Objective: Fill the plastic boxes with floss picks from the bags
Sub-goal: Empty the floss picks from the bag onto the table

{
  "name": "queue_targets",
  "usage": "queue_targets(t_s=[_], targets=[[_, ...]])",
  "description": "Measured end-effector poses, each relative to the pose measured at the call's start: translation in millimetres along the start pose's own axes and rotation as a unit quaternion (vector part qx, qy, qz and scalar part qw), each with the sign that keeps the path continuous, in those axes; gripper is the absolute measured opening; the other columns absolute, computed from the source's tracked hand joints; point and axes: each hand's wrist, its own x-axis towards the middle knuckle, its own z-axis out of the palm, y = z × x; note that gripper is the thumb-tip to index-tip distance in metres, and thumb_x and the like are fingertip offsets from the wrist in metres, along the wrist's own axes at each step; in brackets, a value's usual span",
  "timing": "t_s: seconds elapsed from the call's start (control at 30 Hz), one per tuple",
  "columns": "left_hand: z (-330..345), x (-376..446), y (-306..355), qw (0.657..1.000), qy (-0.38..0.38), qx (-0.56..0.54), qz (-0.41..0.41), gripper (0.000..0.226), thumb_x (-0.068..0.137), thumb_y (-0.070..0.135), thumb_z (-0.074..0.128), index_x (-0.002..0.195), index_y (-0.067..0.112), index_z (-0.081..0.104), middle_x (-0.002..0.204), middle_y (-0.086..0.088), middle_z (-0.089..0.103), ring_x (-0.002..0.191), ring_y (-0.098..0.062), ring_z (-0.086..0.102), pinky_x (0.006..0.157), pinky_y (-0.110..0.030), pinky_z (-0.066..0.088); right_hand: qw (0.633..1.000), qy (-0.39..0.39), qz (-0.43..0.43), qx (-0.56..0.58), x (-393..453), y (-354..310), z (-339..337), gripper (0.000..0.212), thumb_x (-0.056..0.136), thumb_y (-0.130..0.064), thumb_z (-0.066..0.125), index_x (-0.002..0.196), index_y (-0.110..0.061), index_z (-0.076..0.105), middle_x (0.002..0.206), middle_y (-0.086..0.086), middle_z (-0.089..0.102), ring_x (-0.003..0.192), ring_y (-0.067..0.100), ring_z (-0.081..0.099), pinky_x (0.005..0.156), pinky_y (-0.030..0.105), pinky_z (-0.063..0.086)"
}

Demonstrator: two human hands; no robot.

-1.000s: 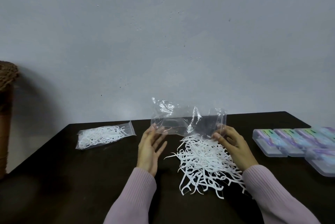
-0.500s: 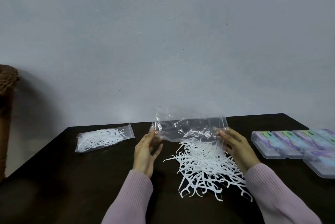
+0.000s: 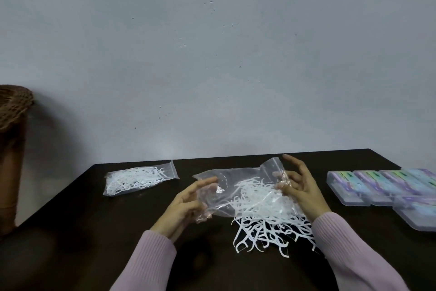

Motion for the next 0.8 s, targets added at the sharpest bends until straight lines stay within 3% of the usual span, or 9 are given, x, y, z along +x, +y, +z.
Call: queue_targets(t_s=[0.1,0.17,0.27,0.4,0.43,0.53,0.63,0.7,0.8], targets=[[-11,-9,5,0.998,-0.020,0.049,-0.029,0.069,0.066,0.016,0.081,0.128,0.029,0.054,0.133,0.001,0.051,0.081,-0.018,0.066,0.061,-0.022,0.052,0.997,-0.042,-0.001,-0.065,-1,-1,3,0.045,0.082,0.008,0.057,0.108,-0.029,0.058,0.118,-0.001,0.059,0.090,0.009,0.060,0.063,0.018,0.049],[-21,-16,12,0.992,-0.051,0.099,-0.065,0.094,0.047,0.030,0.091,0.131,0.034,0.048,0.135,0.007,0.042,0.068,-0.016,0.066,0.058,-0.021,0.052,0.994,-0.069,0.011,-0.089,0,-3,4,0.043,0.083,0.008,0.055,0.106,-0.028,0.061,0.125,0.000,0.056,0.082,0.010,0.062,0.061,0.018,0.050],[-43,-27,26,0.987,-0.068,0.116,-0.089,0.110,0.036,0.029,0.094,0.133,0.035,0.043,0.145,0.005,0.035,0.062,-0.019,0.066,0.052,-0.020,0.051,0.984,-0.122,0.019,-0.130,0,-9,12,0.042,0.087,0.001,0.055,0.115,-0.030,0.057,0.131,-0.002,0.049,0.065,0.013,0.066,0.058,0.017,0.052],[-74,-46,48,0.979,-0.060,0.163,-0.103,0.128,0.033,0.027,0.095,0.142,0.033,0.028,0.156,-0.002,0.020,0.059,-0.021,0.066,0.048,-0.020,0.049,0.946,-0.197,0.020,-0.256,3,-18,39,0.050,0.088,-0.005,0.056,0.132,-0.026,0.045,0.139,-0.004,0.043,0.101,0.035,0.061,0.075,0.023,0.054],[-81,-51,53,0.975,-0.053,0.183,-0.110,0.135,0.031,0.031,0.096,0.145,0.030,0.024,0.156,-0.005,0.020,0.059,-0.021,0.067,0.048,-0.020,0.049,0.938,-0.222,0.027,-0.265,4,-20,48,0.053,0.089,-0.003,0.054,0.135,-0.026,0.043,0.140,-0.003,0.041,0.102,0.033,0.061,0.078,0.025,0.054],[-100,-66,61,0.964,-0.034,0.231,-0.130,0.151,0.024,0.041,0.095,0.150,0.024,0.012,0.154,-0.011,0.024,0.059,-0.019,0.067,0.048,-0.020,0.048,0.915,-0.282,0.051,-0.282,6,-23,77,0.064,0.090,0.005,0.047,0.142,-0.027,0.030,0.142,0.001,0.035,0.075,0.010,0.062,0.065,0.020,0.054],[-124,-87,65,0.963,0.001,0.229,-0.139,0.155,0.023,0.037,0.096,0.150,0.022,0.009,0.157,-0.008,0.014,0.060,-0.021,0.066,0.049,-0.021,0.049,0.908,-0.307,0.064,-0.279,10,-19,111,0.070,0.089,0.004,0.047,0.146,-0.024,0.017,0.147,0.003,0.029,0.112,0.023,0.057,0.090,0.036,0.051],[-141,-102,64,0.963,0.023,0.222,-0.149,0.156,0.023,0.034,0.097,0.151,0.022,0.008,0.158,-0.005,0.011,0.060,-0.022,0.066,0.049,-0.021,0.049,0.906,-0.318,0.061,-0.271,11,-16,133,0.076,0.088,0.002,0.050,0.148,-0.023,0.010,0.150,0.007,0.023,0.122,0.025,0.048,0.097,0.038,0.047],[-164,-128,64,0.957,0.060,0.230,-0.168,0.159,0.021,0.030,0.096,0.151,0.025,0.004,0.158,-0.006,0.010,0.060,-0.021,0.067,0.048,-0.021,0.049,0.905,-0.341,0.076,-0.242,8,-12,168,0.086,0.086,0.002,0.055,0.148,-0.020,0.001,0.153,0.007,0.017,0.123,0.024,0.046,0.078,0.023,0.053]])
